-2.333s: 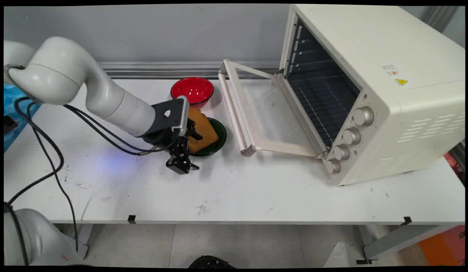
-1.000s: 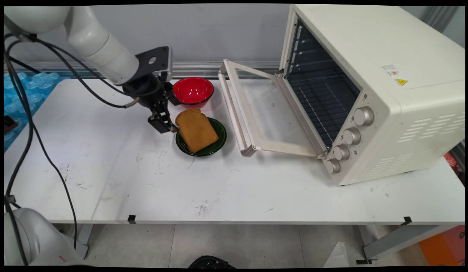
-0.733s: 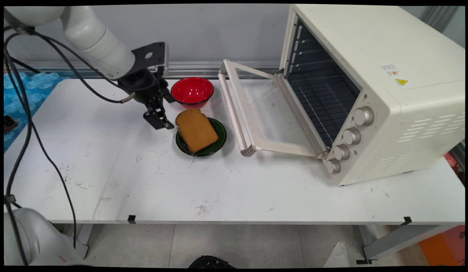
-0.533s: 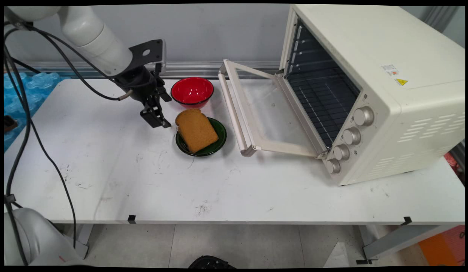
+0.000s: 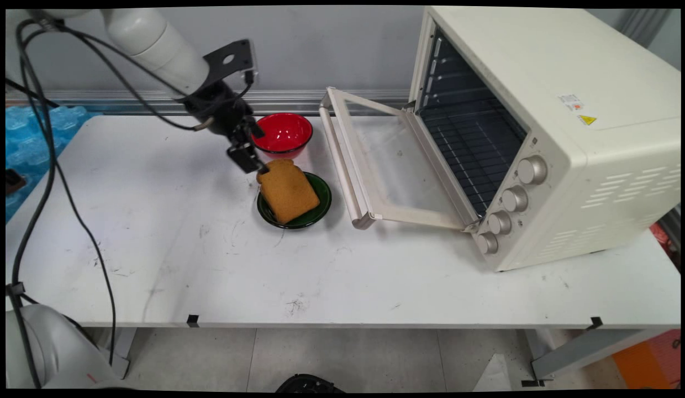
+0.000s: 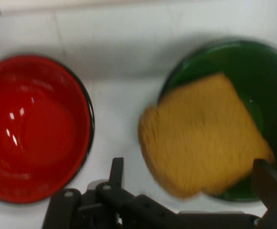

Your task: Close the oven

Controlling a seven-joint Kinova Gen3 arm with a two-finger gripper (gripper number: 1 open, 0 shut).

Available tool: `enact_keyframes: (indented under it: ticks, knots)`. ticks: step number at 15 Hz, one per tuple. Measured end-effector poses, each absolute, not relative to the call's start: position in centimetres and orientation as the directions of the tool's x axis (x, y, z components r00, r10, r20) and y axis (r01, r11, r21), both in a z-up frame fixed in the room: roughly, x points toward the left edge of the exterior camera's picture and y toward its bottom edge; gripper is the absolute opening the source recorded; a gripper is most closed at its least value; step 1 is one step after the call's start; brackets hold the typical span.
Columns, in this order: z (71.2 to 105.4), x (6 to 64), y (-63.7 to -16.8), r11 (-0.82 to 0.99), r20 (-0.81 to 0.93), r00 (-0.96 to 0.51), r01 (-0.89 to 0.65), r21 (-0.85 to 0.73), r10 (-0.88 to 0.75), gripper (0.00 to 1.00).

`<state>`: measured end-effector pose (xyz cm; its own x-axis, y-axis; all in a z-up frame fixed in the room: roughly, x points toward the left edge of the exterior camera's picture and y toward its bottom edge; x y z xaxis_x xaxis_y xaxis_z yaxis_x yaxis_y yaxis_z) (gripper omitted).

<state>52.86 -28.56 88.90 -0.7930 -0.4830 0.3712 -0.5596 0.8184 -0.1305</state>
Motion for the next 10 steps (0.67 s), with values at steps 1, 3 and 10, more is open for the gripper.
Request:
enact_keyframes:
  ticks: [1,3,10]
  knots:
    - [88.8,52.4,-29.1,0.812,0.390,-0.781,-0.570,-0.125,-0.488,1.00]
    - [88.4,52.0,-29.7,0.806,0.409,-0.767,-0.580,-0.116,-0.494,1.00]
    - [85.6,51.1,-31.4,0.800,0.485,-0.726,-0.594,-0.083,-0.488,0.00]
